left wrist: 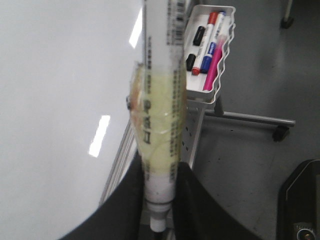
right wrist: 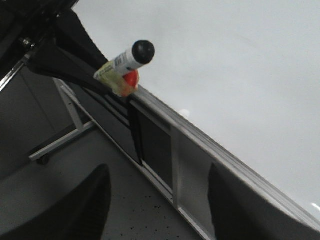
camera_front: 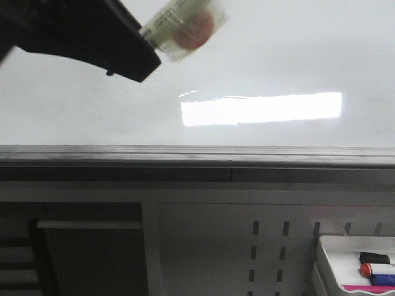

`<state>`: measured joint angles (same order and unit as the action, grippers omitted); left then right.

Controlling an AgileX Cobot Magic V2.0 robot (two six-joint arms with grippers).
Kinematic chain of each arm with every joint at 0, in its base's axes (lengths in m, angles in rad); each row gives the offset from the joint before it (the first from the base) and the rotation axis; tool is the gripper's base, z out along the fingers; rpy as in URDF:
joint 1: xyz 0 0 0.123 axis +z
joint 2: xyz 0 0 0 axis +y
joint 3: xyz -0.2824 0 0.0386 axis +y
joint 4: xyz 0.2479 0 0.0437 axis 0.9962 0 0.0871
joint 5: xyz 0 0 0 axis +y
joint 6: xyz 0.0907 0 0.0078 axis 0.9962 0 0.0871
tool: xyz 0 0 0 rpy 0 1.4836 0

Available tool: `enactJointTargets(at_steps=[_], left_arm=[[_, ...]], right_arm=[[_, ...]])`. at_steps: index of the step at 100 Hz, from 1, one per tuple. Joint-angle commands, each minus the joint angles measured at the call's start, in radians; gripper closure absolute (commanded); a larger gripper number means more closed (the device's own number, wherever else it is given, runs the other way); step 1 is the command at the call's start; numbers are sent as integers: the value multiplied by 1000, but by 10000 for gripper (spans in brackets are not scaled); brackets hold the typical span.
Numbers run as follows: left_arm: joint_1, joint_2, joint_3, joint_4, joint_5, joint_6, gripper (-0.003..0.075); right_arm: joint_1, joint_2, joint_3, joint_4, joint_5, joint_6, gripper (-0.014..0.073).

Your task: Write number 4 on whiteboard

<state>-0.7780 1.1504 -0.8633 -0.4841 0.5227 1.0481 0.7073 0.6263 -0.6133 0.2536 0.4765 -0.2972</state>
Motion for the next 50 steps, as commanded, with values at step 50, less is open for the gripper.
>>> enactJointTargets(at_steps=[50], left_arm=[[-144,-95,-14,-5,14,91,741]], right_arm=[[221,230,-72,20,-368,-36,209]])
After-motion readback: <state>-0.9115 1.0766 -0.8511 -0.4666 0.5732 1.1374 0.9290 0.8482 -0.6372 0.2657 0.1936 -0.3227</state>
